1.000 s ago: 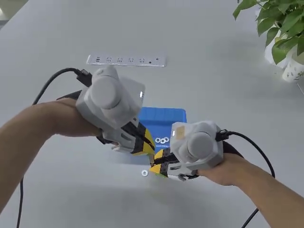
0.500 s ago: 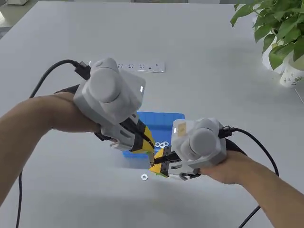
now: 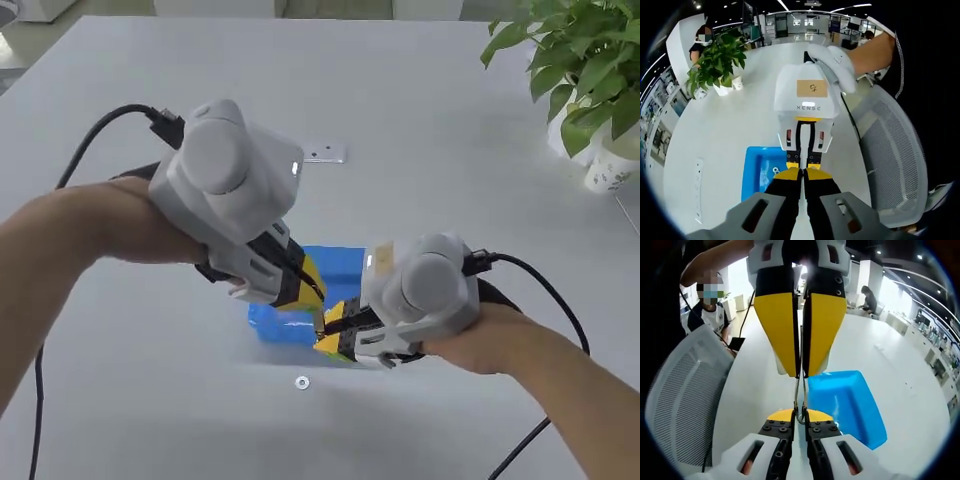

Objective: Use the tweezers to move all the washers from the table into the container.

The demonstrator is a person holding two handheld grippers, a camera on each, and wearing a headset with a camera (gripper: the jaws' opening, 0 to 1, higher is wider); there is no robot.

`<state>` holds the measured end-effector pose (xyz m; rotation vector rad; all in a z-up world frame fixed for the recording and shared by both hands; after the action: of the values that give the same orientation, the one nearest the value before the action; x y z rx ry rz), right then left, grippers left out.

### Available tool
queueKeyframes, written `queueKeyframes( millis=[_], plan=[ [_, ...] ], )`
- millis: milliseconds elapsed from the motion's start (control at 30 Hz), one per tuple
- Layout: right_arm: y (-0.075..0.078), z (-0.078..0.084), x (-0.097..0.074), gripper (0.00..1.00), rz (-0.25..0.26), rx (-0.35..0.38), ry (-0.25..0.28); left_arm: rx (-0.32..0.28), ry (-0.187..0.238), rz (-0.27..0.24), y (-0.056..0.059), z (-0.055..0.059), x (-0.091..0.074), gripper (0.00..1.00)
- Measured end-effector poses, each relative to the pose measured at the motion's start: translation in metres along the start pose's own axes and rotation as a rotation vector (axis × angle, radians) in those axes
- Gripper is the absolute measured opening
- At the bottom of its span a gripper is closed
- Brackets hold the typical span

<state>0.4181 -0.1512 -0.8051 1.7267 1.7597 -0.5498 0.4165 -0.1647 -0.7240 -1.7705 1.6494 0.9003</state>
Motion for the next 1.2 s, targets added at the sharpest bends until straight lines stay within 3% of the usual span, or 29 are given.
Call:
queueKeyframes(
  millis=[700, 1200],
  plan=[
    [0.037, 0.002, 0.001, 0.09, 0.041, -0.012, -0.001, 0.019, 0.006, -0.024, -0.032, -0.003, -0.002, 0.06],
    [0.047, 0.021, 0.018, 0.1, 0.027, -0.004, -0.025, -0.004, 0.003, -0.024, -0.048, 0.011, 0.016, 0.06]
  ],
)
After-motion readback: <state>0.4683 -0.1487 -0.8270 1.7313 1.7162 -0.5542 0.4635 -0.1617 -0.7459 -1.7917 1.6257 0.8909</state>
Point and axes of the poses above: the centre of the closed fingertips' face, and the gripper's own axes: x roughly forward along the fingers, y roughly to its right, z roughly out of its underside, the point moved 1 cm from there along -x, roughly backward along the fingers, and after that the axes turned 6 degrees about -x, right-handed, at the moved point
